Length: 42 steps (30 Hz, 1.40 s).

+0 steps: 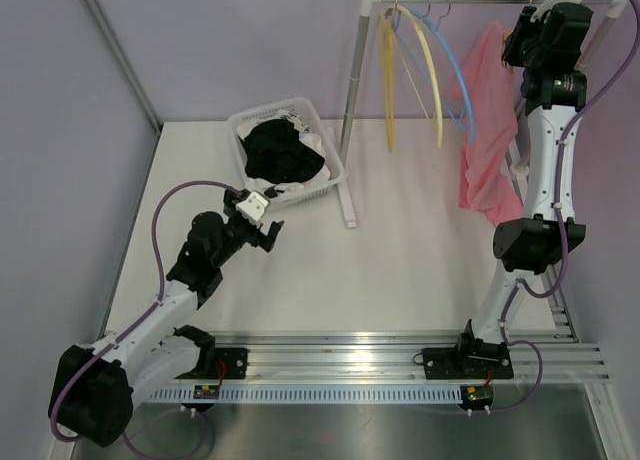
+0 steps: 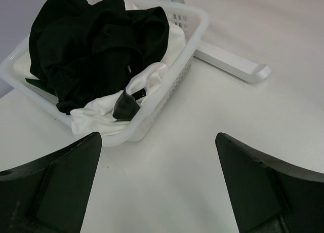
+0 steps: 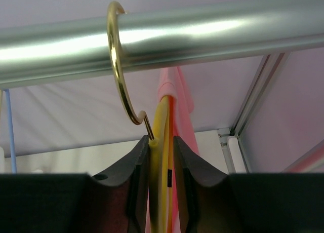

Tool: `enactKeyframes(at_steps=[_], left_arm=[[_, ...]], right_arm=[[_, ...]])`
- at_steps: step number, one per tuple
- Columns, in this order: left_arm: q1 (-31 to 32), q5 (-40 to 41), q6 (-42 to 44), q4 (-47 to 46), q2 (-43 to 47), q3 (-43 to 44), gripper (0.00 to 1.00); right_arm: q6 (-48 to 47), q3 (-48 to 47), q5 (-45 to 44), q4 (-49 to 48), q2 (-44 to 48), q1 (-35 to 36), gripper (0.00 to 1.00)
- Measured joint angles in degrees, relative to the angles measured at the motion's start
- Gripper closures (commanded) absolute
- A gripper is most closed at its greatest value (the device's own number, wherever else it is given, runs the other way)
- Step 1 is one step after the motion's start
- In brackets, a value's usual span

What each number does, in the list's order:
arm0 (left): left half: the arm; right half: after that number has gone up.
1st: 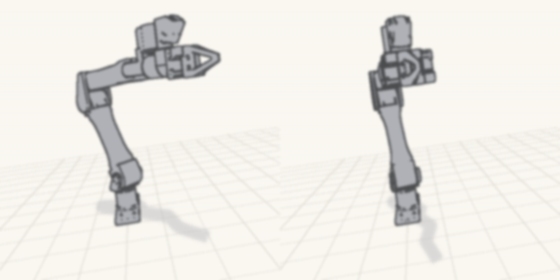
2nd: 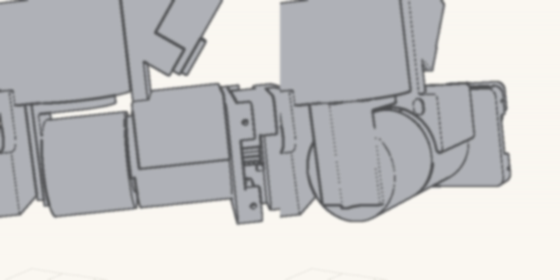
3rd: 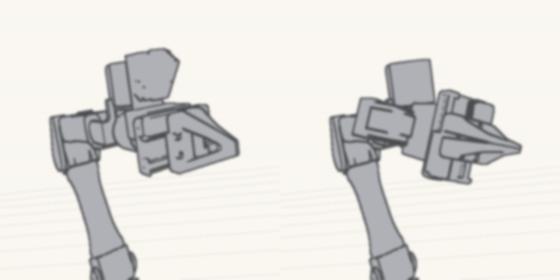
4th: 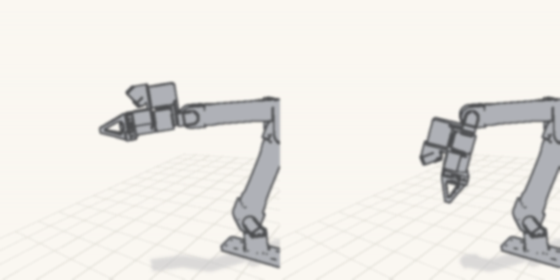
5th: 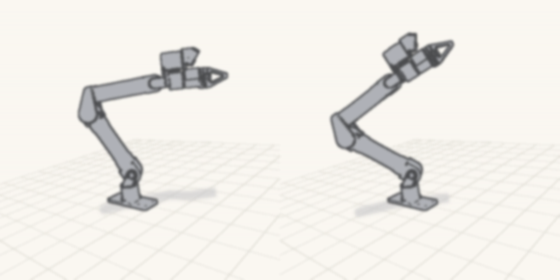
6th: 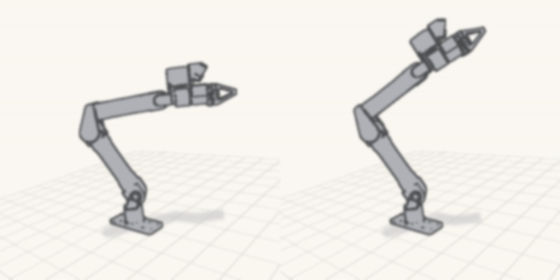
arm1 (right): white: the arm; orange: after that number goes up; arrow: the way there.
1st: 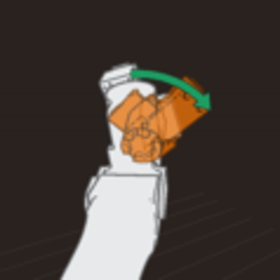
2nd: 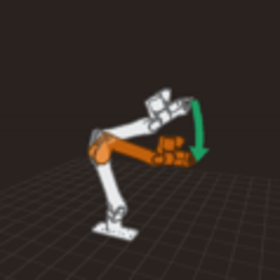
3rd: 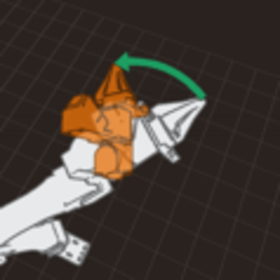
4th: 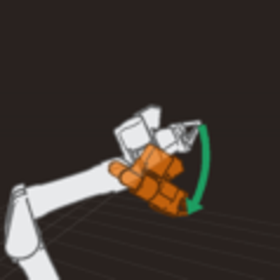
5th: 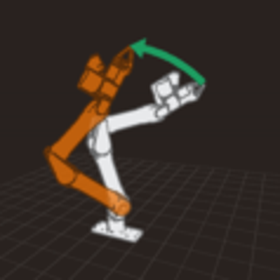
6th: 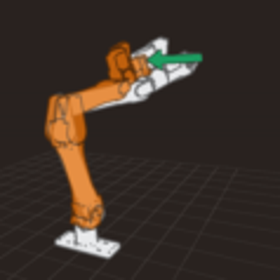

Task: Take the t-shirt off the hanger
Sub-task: Grab a hanger with a tshirt on it with the right arm

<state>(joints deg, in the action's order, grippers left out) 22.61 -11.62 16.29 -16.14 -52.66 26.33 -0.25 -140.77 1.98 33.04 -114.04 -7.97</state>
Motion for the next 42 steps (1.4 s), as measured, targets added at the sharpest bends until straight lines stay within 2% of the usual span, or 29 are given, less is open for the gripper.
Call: enactKeyframes(at_steps=[3, 4, 8, 29, 42], left_arm=[[0.0, 0.0, 0.0, 0.0, -0.3, 0.0, 0.01], [0.0, 0.0, 0.0, 0.2, -0.4, 0.0, 0.01], [0.0, 0.0, 0.0, 0.2, -0.5, 0.0, 0.01], [0.0, 0.0, 0.0, 0.2, -1.2, 0.1, 0.01], [0.0, 0.0, 0.0, 0.2, -1.6, 0.3, 0.01]], right_arm=[[-0.5, -1.8, 0.0, 0.5, -1.1, 0.1, 0.77], [-0.7, -2.2, 0.0, 0.7, -1.4, 0.2, 0.86], [-1.2, -2.3, -0.6, 1.1, -1.6, 0.2, 1.0], [0.3, -0.7, -4.1, -1.0, -1.0, 0.7, 0.98], [4.5, 8.2, -3.2, -5.5, 7.3, 0.8, 1.0]])
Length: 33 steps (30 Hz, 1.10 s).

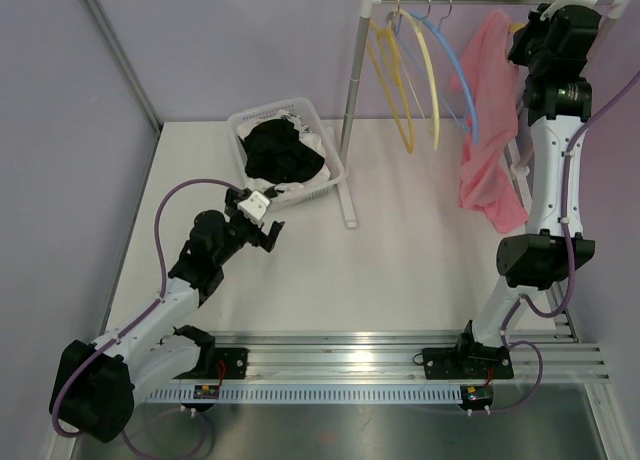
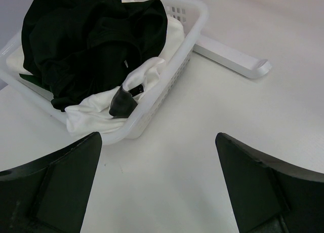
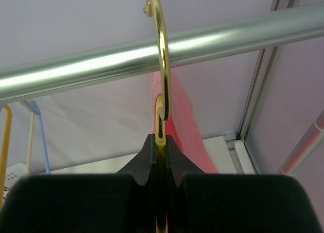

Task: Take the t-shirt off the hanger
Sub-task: Grab a hanger with a tshirt on it with the right arm

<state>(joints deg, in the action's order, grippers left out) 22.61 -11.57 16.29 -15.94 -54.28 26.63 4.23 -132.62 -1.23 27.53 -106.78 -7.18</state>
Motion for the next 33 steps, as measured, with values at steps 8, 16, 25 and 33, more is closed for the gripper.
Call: enactKeyframes(at_steps=[8, 16, 25, 33], left_arm=[[0.0, 0.0, 0.0, 0.0, 0.0, 0.0, 0.01], [0.0, 0.0, 0.0, 0.2, 0.3, 0.0, 0.01], [0.0, -0.1, 0.0, 0.4, 2.2, 0.0, 0.01], [0.0, 0.0, 0.0, 0.4, 2.7, 0.0, 0.01]], right_arm=[[0.6, 5.0, 1.9, -2.8, 5.2, 0.0, 1.0], [1.7, 4.6, 5.7, 0.7, 5.4, 0.0, 1.0], [2.2, 9.8, 3.6, 7.1, 12.0, 0.1, 1.0], [2.5, 11.7, 1.1, 14.1, 23.1, 0.1, 1.0]])
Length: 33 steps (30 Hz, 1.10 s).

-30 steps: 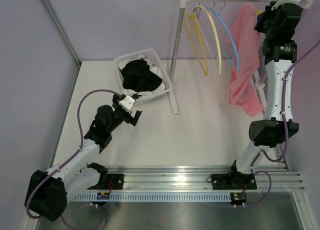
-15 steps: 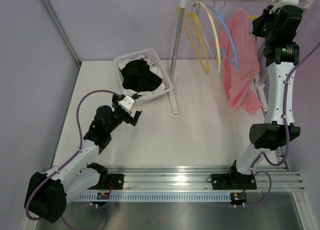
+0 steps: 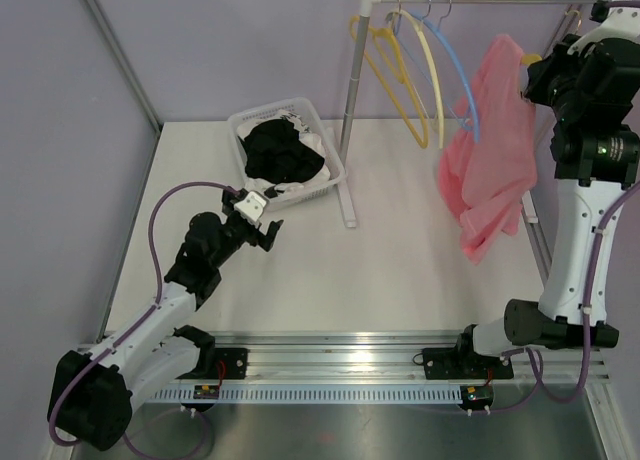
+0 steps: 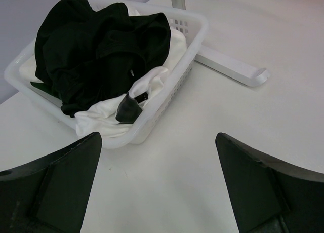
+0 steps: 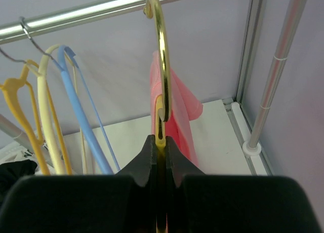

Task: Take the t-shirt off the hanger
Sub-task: Grab a hanger with a tshirt on it with the right arm

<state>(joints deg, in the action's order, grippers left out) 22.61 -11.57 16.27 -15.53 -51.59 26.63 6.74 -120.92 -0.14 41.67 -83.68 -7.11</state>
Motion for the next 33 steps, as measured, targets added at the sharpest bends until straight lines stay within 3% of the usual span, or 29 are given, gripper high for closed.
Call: enactKeyframes(at_steps=[19, 27, 33], left_arm=[[0.0, 0.0, 0.0, 0.0, 3.9, 0.0, 0.01], [0.0, 0.0, 0.0, 0.0, 3.9, 0.0, 0.01], [0.0, 0.0, 0.0, 0.0, 3.9, 0.0, 0.01]], right_arm=[[3.5, 29.6, 1.0, 9.3, 30.4, 0.0, 1.0], [3.5, 43.2, 9.7, 13.6, 37.2, 0.0, 1.0], [3.5, 45.3, 19.0, 12.9, 40.7, 0.1, 1.0]])
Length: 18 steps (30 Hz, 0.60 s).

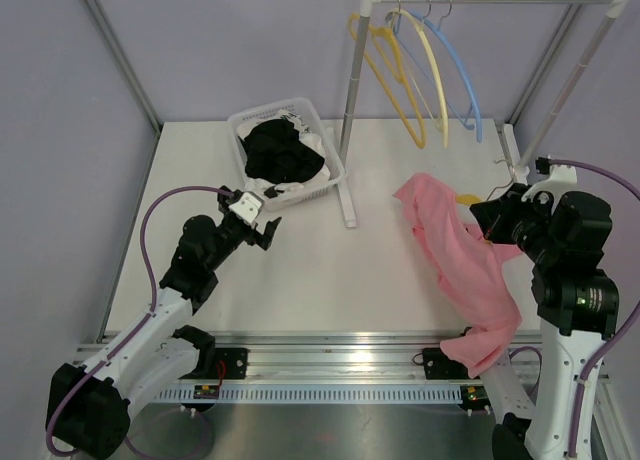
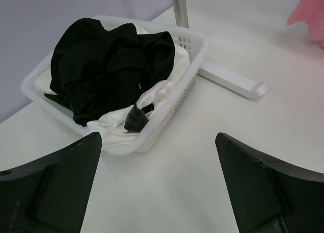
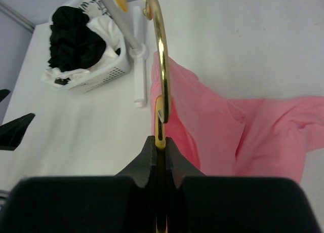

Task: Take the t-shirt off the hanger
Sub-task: Grab a hanger with a tshirt on it with the right arm, then remove the tshirt from the hanger

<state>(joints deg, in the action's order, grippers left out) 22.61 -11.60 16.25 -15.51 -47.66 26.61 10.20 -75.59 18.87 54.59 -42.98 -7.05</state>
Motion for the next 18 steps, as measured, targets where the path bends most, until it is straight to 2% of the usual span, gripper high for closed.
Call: enactKeyframes(at_steps=[11, 18], left_arm=[[0.0, 0.0, 0.0, 0.0, -0.1, 0.0, 0.01], [0.0, 0.0, 0.0, 0.0, -0.1, 0.0, 0.01]], right_arm=[[-0.8, 0.4, 11.7, -3.4, -2.3, 0.2, 1.0], [-0.7, 0.7, 17.9, -5.7, 1.0, 0.2, 1.0]])
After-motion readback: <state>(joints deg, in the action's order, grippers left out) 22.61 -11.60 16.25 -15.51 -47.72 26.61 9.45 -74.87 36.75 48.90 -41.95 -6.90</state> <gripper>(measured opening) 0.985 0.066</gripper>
